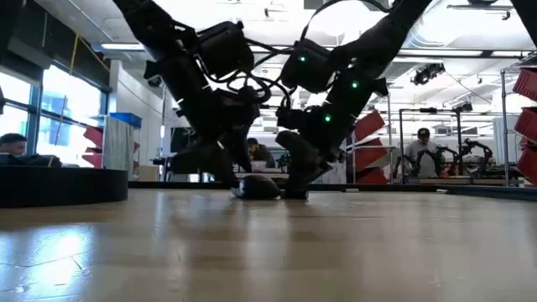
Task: Insert battery
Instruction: Insert the black battery into the black computer mouse
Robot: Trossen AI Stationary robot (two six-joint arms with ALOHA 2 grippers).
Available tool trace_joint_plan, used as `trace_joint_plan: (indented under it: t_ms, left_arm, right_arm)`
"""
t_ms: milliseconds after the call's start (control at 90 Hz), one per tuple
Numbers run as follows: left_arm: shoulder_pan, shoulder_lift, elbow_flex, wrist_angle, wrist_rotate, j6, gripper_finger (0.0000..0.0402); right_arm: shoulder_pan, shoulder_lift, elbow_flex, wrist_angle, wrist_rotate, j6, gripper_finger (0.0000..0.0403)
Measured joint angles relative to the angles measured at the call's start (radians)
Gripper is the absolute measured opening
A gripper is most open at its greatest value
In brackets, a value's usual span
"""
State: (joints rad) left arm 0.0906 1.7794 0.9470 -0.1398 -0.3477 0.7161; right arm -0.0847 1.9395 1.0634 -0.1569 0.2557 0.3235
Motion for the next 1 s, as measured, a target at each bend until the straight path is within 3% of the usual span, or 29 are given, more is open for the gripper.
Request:
trace_joint_plan:
  t_ms: [300, 644, 1000]
  left_arm:
    - [0.035, 0.0, 0.002, 0.035, 0.023, 0.049, 0.022]
    - [0.08, 0.032, 0.006, 0.037, 0.126, 0.019, 0.022]
    - [-0.01, 0.031, 0.025, -0.082, 0.058, -0.088, 0.022]
  right_arm:
    - [0.002, 0.002, -0.001, 0.008, -0.002, 0.0, 0.0107]
    - [0.0, -0.004, -0.162, 0.329, -0.041, 0.078, 0.011]
    - [-0.022, -0.002, -0.143, 0.274, -0.043, 0.01, 0.011]
